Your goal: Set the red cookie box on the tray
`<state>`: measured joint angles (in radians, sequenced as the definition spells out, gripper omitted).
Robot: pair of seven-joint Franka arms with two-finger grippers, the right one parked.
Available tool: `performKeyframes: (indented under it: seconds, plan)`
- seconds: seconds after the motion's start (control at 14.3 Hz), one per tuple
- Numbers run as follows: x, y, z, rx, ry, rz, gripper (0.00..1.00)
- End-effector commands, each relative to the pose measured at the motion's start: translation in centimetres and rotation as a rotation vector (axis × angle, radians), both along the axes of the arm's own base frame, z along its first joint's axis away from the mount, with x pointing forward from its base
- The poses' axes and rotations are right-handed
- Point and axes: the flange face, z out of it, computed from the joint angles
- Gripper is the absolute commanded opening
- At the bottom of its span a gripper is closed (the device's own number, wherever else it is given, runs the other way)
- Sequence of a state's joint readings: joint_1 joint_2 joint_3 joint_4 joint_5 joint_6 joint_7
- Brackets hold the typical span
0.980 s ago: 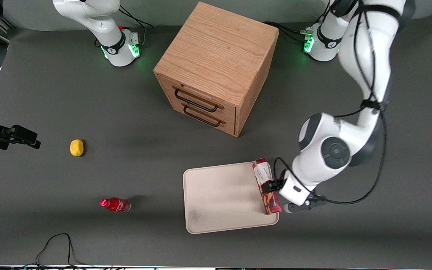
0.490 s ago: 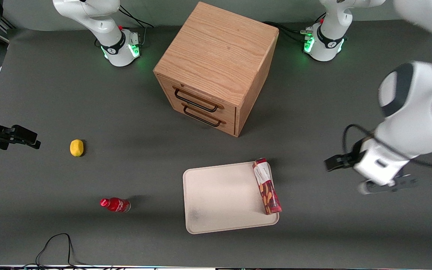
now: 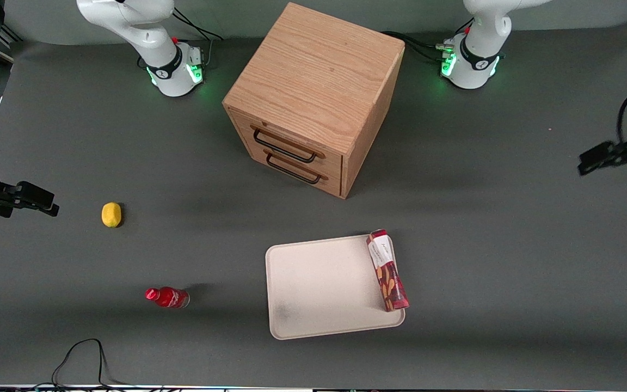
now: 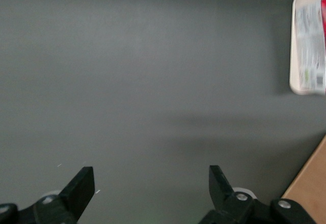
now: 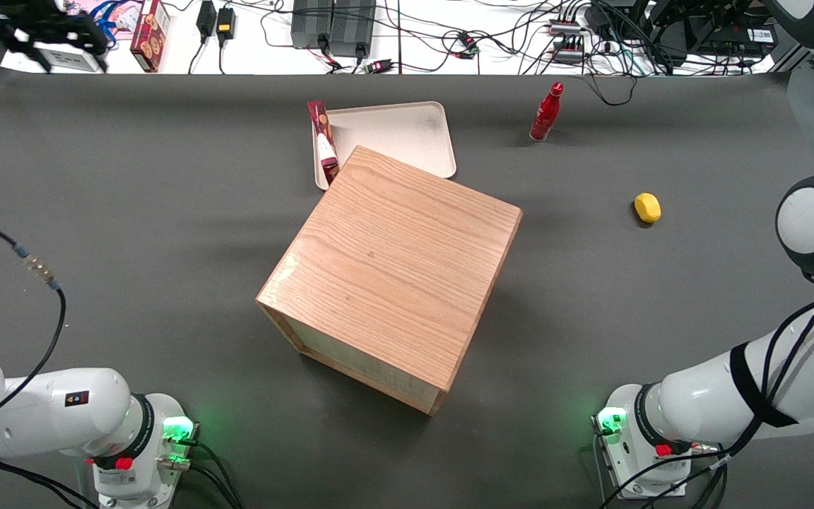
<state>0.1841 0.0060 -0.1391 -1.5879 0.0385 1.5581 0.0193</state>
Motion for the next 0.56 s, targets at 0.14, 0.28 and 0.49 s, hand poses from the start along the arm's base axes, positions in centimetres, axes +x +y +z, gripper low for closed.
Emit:
performKeyframes:
  seconds: [0.14,0.28,0.49]
  plan:
    - [-3.5,0.3,2.21,0.003,0.006,-0.053,1.0]
    - [-3.34,0.14,2.27,-0.012,-0.004,-0.055,1.0]
    - [-3.24,-0.15,2.21,-0.024,-0.007,-0.06,1.0]
